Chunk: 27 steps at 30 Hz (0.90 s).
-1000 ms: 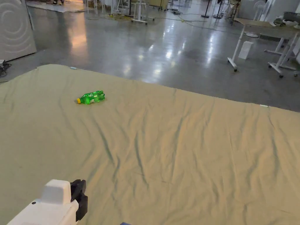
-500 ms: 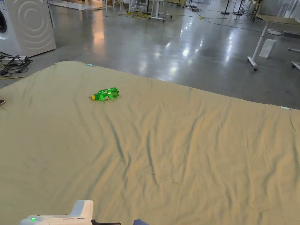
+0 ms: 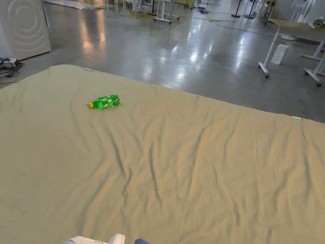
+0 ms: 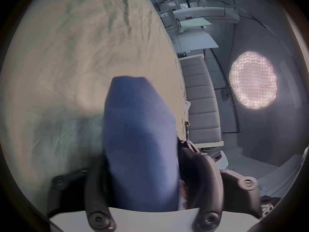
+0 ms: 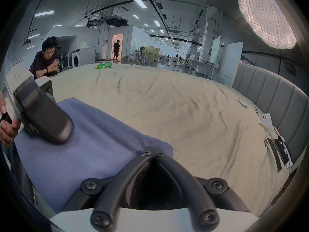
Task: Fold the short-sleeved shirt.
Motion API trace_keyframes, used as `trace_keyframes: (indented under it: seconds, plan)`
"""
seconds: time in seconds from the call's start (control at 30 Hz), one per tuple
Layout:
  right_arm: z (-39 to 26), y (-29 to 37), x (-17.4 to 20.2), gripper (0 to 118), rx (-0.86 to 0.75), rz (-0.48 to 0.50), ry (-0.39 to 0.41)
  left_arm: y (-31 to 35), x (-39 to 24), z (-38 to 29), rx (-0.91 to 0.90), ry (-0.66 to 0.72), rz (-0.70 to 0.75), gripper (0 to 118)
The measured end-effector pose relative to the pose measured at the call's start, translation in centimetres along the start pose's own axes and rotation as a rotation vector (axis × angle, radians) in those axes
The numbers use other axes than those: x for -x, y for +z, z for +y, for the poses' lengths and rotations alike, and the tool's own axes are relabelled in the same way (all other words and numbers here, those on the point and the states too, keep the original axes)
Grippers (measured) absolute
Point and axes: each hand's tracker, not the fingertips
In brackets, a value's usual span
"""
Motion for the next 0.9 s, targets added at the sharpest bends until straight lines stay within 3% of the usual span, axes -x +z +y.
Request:
trace_keyframes:
  seconds: [0.03,0.07,0.13,0.17,0.27,0.3,0.37,0.5,0.57,0.9]
  plan:
    - [0.0,0.0,0.0,0,0.001,-0.007,0.003,-0.7,-2.2,-0.4,0.002,-0.017,0.03,46]
    - [-0.1,-0.1,-0.2,0,0.0,-0.006,0.001,-0.7,-2.2,-0.6,-0.002,-0.005,0.01,37]
    - [-0.2,-0.1,0.0,0,-0.006,-0.017,0.031,0.0,-1.9,-0.6,-0.005,0.039,-0.035,31]
    - [-0.2,0.0,0.2,0,-0.01,-0.025,0.062,0.4,-5.4,-1.6,-0.006,0.027,-0.028,27]
    - [0.0,0.0,0.3,0,-0.009,-0.029,0.065,0.7,-7.6,-2.2,-0.011,-0.036,-0.03,23]
    - [0.3,0.2,0.2,0,-0.009,-0.028,0.065,1.4,-4.5,-1.0,-0.008,-0.029,-0.031,22]
    - [1.0,0.6,0.0,0,-0.01,-0.018,0.071,2.1,-5.0,-0.7,-0.001,-0.036,-0.044,22]
    - [3.5,1.3,-1.0,0,-0.108,-0.096,0.202,5.5,-4.7,1.5,0.003,-0.03,-0.079,22]
    - [4.6,1.1,-2.7,0,-0.074,-0.087,0.116,8.1,-4.5,2.8,-0.016,-0.056,-0.058,22]
    - [15.0,1.2,-10.0,0,-0.213,-0.175,0.0,23.7,-2.2,10.8,-0.109,-0.105,0.155,22]
